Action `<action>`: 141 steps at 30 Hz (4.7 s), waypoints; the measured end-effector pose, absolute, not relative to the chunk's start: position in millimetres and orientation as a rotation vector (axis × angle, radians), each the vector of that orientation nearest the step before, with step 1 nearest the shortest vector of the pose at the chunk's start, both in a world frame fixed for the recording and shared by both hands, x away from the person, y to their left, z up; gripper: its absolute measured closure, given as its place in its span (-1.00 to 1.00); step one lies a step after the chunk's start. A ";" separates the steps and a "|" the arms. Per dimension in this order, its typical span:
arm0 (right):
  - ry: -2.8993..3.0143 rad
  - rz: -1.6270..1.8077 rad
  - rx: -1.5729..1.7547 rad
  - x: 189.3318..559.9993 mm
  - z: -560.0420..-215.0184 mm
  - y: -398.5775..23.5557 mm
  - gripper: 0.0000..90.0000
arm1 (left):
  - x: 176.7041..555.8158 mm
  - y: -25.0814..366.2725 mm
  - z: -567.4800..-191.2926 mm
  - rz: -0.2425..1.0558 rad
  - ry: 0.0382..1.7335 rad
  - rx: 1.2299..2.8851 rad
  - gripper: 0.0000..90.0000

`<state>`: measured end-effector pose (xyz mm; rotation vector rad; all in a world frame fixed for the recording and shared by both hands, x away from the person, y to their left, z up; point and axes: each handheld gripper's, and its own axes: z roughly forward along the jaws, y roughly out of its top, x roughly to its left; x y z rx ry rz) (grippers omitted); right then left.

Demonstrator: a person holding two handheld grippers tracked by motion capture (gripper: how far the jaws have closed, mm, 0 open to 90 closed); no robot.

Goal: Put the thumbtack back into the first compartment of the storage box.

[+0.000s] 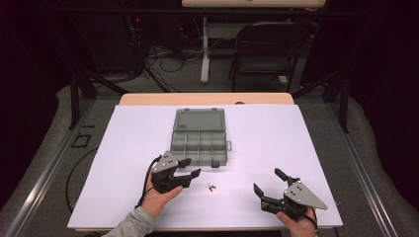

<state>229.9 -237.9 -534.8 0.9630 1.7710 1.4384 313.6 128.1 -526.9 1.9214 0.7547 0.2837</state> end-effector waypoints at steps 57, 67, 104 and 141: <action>1.831 1.468 0.928 231.1 -536.8 -235.3 -0.68 | 313.4 83.0 -561.4 0.134 0.826 2.163 0.73; 1.837 1.467 0.934 231.4 -537.1 -235.1 -0.68 | 314.2 81.6 -563.3 0.145 0.828 2.179 0.86; 1.830 1.464 0.947 232.7 -537.7 -237.9 -0.68 | 325.8 166.0 -507.5 0.229 0.996 1.874 0.90; 1.830 1.465 0.977 235.4 -540.0 -238.9 -0.68 | 422.4 165.7 -488.7 0.298 1.205 1.935 0.90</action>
